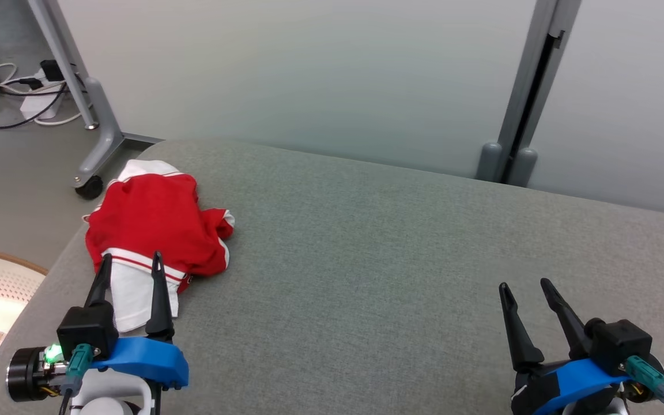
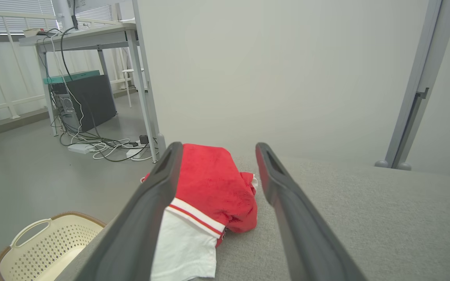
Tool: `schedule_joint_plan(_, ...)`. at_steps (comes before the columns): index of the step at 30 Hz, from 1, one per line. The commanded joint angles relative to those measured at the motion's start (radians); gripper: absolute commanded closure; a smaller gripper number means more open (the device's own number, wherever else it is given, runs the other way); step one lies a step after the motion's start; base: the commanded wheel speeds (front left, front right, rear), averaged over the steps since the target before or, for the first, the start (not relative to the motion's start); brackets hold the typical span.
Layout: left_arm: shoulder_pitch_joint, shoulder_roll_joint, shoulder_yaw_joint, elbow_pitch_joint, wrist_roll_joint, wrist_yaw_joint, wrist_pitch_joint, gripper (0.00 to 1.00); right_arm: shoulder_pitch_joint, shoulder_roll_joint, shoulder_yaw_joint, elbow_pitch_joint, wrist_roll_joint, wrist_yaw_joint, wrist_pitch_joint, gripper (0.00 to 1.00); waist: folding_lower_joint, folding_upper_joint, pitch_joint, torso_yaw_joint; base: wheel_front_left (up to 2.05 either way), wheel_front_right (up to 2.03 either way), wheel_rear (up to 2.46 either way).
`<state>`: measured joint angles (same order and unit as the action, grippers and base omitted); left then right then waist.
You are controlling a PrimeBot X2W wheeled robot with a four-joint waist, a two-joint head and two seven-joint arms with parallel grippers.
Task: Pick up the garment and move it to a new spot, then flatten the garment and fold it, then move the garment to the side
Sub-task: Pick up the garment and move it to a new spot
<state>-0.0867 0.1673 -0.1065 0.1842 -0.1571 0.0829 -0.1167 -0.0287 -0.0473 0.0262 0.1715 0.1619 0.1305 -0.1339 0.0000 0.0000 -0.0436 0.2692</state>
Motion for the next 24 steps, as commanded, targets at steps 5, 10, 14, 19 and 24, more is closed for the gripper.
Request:
schedule_joint_plan(5, 0.004, 0.023, 0.012, -0.015, -0.005, 0.008, 0.008, 0.00, 0.004, -0.006, 0.013, 0.016, 0.013, 0.000, -0.013, 0.00, 0.0000, 0.0000, 0.003, 0.074, 0.00, 0.00, 0.00)
schedule_joint_plan(10, 0.013, 0.034, 0.019, -0.022, -0.009, 0.015, 0.014, 0.00, -0.002, -0.006, 0.020, 0.023, 0.018, 0.000, -0.017, 0.00, 0.0000, 0.0000, 0.003, 0.113, 0.00, 0.00, 0.00)
schedule_joint_plan(14, 0.020, 0.040, 0.022, -0.030, -0.016, 0.020, 0.018, 0.00, -0.004, -0.006, 0.021, 0.028, 0.019, 0.000, -0.021, 0.00, 0.0000, 0.0000, 0.006, 0.143, 0.00, 0.00, 0.00)
schedule_joint_plan(19, 0.026, 0.049, 0.033, -0.039, -0.022, 0.027, 0.020, 0.00, -0.009, -0.006, 0.029, 0.037, 0.025, 0.000, -0.026, 0.00, 0.0000, 0.0000, 0.008, 0.164, 0.00, 0.00, 0.00)
schedule_joint_plan(24, 0.036, 0.057, 0.042, -0.049, -0.028, 0.034, 0.021, 0.00, -0.014, -0.006, 0.037, 0.043, 0.026, 0.000, -0.031, 0.00, 0.0000, 0.0000, 0.014, 0.167, 0.00, 0.00, 0.00)
